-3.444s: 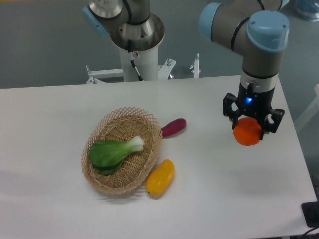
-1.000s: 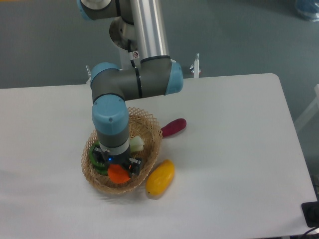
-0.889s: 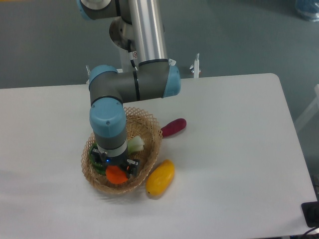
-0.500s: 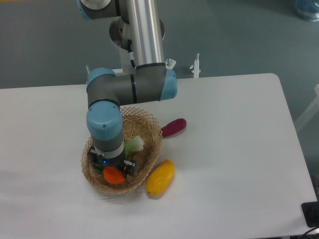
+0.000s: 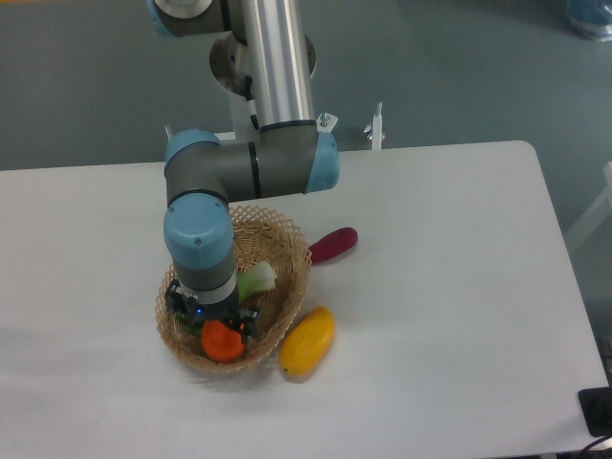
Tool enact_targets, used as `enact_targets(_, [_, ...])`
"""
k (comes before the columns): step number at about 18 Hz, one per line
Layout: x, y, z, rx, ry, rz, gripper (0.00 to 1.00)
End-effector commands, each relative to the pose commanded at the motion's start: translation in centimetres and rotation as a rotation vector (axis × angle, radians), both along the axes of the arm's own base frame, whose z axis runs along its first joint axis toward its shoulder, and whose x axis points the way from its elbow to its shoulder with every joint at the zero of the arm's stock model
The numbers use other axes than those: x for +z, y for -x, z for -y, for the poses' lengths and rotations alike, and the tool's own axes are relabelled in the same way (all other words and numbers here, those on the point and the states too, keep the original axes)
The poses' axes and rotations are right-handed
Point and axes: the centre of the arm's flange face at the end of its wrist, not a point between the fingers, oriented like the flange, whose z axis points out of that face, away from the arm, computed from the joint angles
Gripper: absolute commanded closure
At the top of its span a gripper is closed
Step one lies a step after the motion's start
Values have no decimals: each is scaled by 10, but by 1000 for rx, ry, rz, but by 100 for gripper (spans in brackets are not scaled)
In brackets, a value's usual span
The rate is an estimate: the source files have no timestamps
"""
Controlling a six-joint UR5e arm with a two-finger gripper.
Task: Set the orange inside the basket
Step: 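Open the gripper to release the orange into the basket, then raise the open gripper up away from the orange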
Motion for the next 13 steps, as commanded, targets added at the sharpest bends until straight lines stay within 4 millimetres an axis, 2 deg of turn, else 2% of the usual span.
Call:
enact_targets(5, [28, 11, -4, -13, -43, -32, 0])
enact_targets(7, [50, 26, 8, -4, -66, -51, 0])
enact_targets(11, [65, 40, 20, 4, -79, -64, 0])
enact_targets(13, [66, 42, 21, -20, -77, -69, 0])
